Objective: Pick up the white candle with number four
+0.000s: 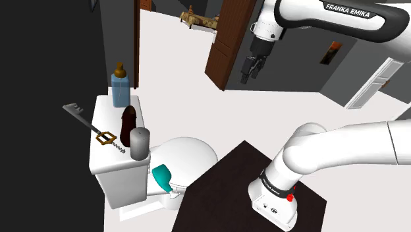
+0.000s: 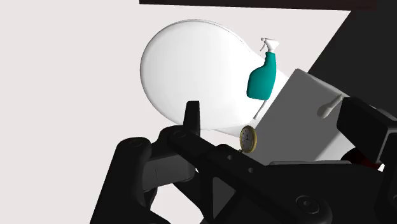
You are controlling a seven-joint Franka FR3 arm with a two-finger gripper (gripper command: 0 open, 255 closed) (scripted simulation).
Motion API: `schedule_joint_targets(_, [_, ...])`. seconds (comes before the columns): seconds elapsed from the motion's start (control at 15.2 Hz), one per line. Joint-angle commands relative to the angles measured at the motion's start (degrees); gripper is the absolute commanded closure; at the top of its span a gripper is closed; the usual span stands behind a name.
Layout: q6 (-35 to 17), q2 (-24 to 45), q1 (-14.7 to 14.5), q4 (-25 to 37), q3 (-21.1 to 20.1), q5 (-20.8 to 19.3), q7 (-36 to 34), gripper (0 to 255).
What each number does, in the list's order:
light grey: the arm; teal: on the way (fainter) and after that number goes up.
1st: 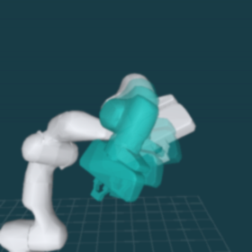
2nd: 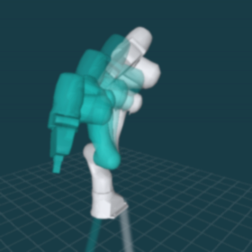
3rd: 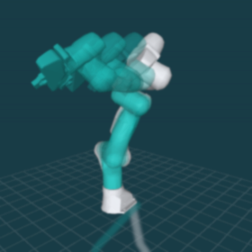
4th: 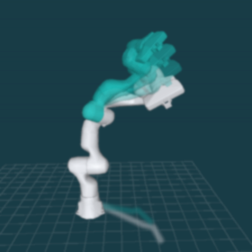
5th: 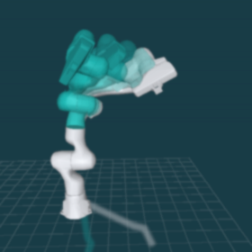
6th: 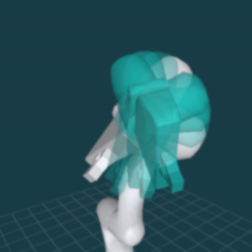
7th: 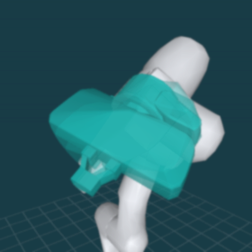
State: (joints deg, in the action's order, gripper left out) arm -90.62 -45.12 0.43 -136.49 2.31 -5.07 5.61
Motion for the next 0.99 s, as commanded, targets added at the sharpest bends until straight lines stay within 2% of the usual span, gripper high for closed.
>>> schedule_joint_targets(0.0, [0.0, 0.0, 0.0, 0.0, 0.0, 0.0, 0.0, 0])
schedule_joint_targets(0.46, [-8.48, 8.4, -2.63, -1.76, -5.12, 5.08, -6.97, 0])
schedule_joint_targets(0.92, [-16.87, 19.61, -5.04, -0.09, -9.93, 8.98, -13.26, 0])
